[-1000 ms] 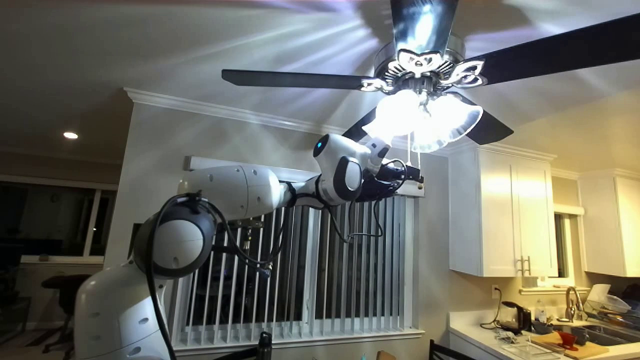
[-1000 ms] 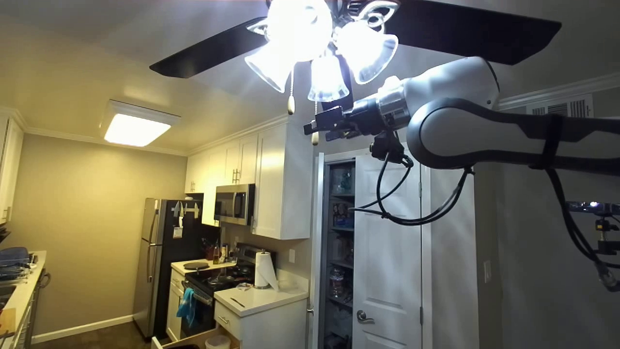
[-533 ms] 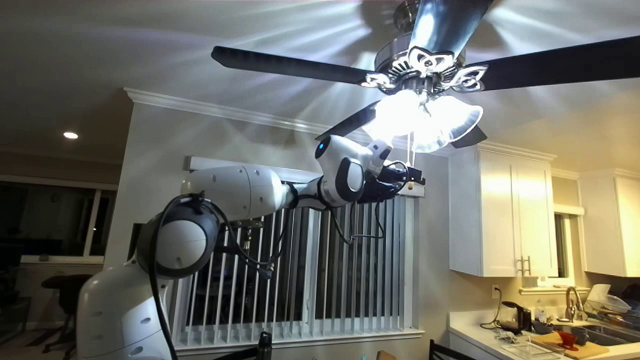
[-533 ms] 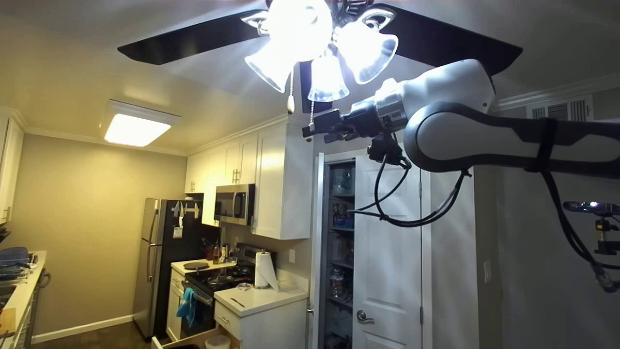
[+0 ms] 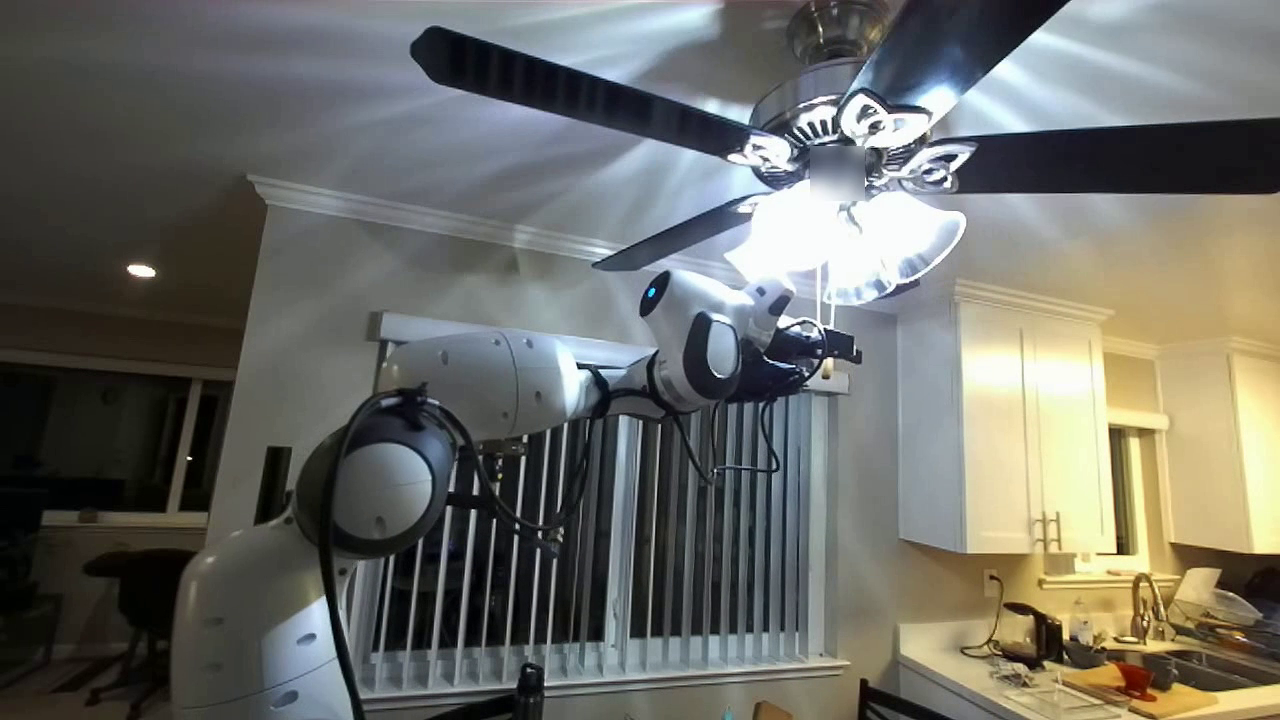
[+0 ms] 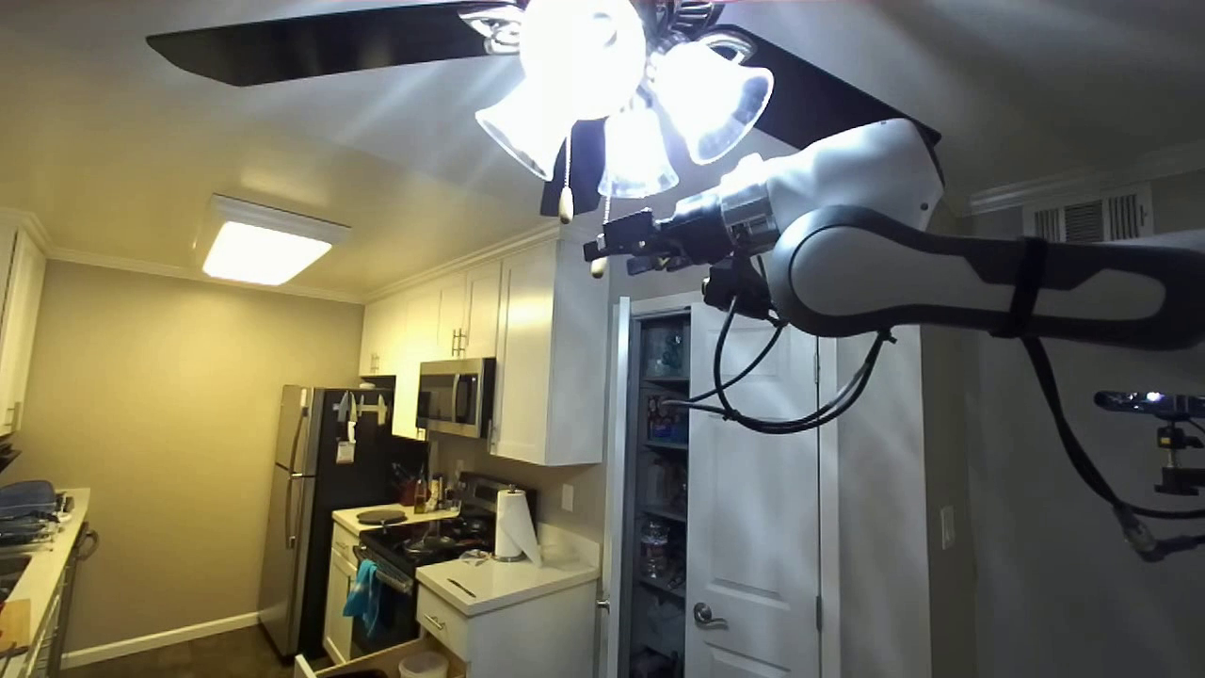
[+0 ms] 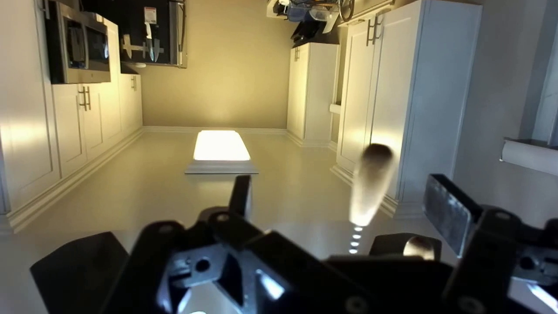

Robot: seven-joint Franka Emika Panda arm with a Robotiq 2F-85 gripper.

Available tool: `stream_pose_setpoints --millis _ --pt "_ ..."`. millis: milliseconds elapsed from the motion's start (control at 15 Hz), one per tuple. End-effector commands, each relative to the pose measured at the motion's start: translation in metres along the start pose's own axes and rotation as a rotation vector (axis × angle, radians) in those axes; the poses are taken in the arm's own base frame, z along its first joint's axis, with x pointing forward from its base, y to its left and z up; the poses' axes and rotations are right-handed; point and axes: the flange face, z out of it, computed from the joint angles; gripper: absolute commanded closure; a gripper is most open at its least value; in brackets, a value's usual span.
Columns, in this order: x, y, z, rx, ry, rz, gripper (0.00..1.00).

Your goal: Turn off the light

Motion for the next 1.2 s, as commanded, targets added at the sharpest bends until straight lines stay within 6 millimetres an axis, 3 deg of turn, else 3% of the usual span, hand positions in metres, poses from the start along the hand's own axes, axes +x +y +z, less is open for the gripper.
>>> stream_pose_setpoints --millis 0,67,133,200,933,1133 --pt "0.0072 0.0065 0.0089 -0.03 0.042 0.017 0.0" --pt "0.0075 0.006 0.0102 -0.03 0.042 0.018 0.0" --pt "0.0071 0.0052 0.0114 -0.027 0.04 0.02 0.25" --pt "0.007 0.0046 0.0125 -0.028 0.039 0.018 0.26" --pt "0.0066 0.0058 0.0148 -0.026 0.034 0.023 0.98" --pt "0.0056 0.0058 0.014 -0.026 0.032 0.021 0.96"
